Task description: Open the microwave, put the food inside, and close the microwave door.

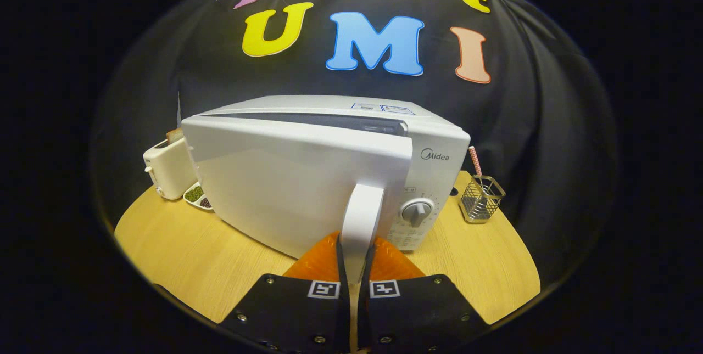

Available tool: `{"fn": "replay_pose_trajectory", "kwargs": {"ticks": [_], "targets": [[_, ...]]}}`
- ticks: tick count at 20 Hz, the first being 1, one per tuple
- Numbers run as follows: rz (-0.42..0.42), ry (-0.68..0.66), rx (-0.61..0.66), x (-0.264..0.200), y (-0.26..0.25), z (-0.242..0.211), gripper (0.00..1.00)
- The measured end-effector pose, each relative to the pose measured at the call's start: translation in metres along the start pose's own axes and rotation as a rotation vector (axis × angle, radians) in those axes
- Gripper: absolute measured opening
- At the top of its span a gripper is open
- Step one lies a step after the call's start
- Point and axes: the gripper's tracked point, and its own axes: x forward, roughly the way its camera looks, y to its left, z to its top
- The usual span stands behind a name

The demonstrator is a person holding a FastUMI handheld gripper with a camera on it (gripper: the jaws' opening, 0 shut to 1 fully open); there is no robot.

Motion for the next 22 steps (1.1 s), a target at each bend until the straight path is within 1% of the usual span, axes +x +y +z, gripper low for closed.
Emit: {"fn": "replay_pose_trajectory", "kwargs": {"ticks": [5, 8, 12, 17, 22], "targets": [[0.051, 0.043, 0.0, -0.036, 0.023, -0.017, 0.05], [0.07, 0.049, 0.004, -0.052, 0.037, -0.024, 0.09], [0.092, 0.059, 0.006, -0.071, 0.058, -0.033, 0.1], [0.123, 0.062, -0.021, -0.093, 0.082, -0.041, 0.17], [0.166, 0.071, -0.028, -0.11, 0.105, -0.045, 0.18]]}}
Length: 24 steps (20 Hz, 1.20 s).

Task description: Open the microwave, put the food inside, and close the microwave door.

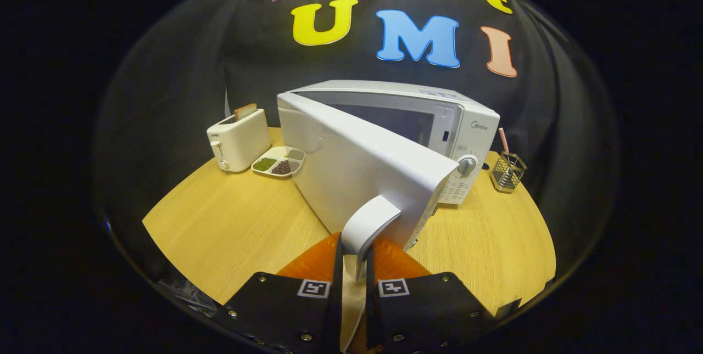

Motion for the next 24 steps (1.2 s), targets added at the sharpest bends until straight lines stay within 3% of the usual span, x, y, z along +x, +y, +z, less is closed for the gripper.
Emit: {"fn": "replay_pose_trajectory", "kwargs": {"ticks": [9, 11, 24], "targets": [[0.065, 0.007, 0.035, -0.015, 0.06, -0.014, 0.21], [0.067, 0.013, 0.029, -0.016, 0.073, -0.021, 0.36], [0.008, 0.036, -0.051, -0.024, 0.138, -0.031, 0.36]]}}
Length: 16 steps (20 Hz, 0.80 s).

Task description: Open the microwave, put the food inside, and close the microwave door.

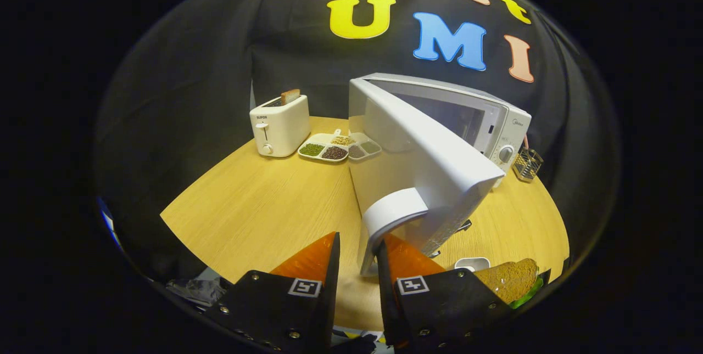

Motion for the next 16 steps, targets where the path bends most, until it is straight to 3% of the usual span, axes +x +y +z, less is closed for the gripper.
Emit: {"fn": "replay_pose_trajectory", "kwargs": {"ticks": [7, 11, 16], "targets": [[-0.016, 0.035, 0.01, -0.005, 0.033, -0.003, 0.36], [0.093, 0.052, 0.064, -0.01, 0.076, -0.011, 0.36], [0.242, 0.009, 0.045, -0.007, 0.123, -0.003, 0.36]]}}
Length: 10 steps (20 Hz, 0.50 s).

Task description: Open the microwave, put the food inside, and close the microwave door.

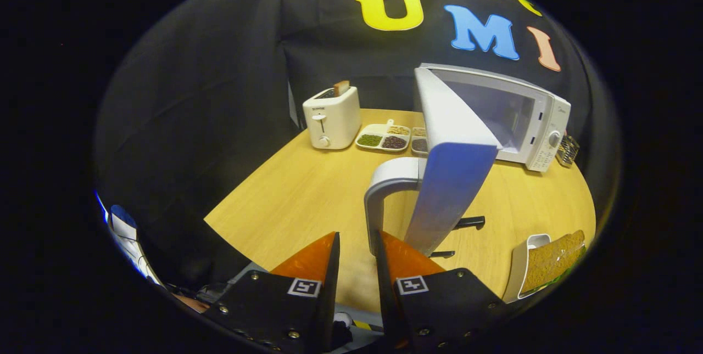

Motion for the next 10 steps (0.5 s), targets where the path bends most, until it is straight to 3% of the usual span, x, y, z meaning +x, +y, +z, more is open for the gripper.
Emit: {"fn": "replay_pose_trajectory", "kwargs": {"ticks": [3, 5, 6, 7, 9, 10], "targets": [[0.126, -0.062, -0.001, -0.008, 0.025, 0.02, 0.37], [0.235, -0.118, 0.007, -0.021, 0.043, 0.041, 0.45], [0.292, -0.143, 0.012, -0.029, 0.054, 0.052, 0.56], [0.339, -0.167, 0.017, -0.042, 0.062, 0.061, 0.79], [0.399, -0.226, 0.007, -0.063, 0.067, 0.083, 0.98], [0.417, -0.258, -0.003, -0.075, 0.066, 0.095, 0.98]]}}
